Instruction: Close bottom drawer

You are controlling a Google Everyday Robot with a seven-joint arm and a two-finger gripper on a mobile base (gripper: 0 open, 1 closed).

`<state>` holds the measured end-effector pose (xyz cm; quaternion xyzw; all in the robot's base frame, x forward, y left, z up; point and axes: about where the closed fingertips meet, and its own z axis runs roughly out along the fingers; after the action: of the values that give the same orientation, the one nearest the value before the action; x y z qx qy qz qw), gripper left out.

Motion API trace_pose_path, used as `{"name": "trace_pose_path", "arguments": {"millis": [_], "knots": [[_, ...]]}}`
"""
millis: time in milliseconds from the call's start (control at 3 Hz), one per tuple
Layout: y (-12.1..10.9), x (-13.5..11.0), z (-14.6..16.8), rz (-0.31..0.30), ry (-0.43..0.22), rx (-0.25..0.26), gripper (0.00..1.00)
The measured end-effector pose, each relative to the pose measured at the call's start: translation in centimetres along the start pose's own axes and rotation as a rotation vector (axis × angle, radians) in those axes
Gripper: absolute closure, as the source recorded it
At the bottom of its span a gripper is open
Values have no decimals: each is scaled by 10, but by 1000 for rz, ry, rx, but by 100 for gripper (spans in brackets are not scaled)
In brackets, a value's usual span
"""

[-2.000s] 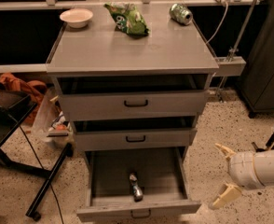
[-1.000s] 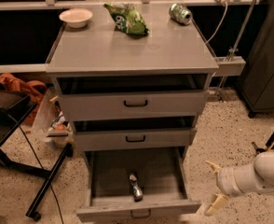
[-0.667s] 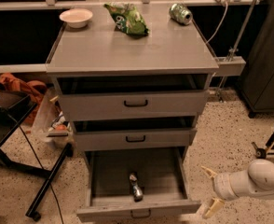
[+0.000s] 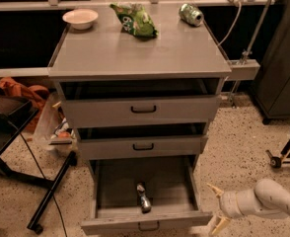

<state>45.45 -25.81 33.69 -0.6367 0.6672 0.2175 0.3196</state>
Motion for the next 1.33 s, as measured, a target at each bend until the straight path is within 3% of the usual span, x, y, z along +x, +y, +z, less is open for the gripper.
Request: {"name": "trace_pose_path", "arguments": {"millis": [333, 667, 1333], "knots": [[0, 0, 3, -4, 0, 20, 0], [-14, 9, 31, -37, -10, 47, 0], [-38, 34, 91, -84, -91, 79, 0]]}}
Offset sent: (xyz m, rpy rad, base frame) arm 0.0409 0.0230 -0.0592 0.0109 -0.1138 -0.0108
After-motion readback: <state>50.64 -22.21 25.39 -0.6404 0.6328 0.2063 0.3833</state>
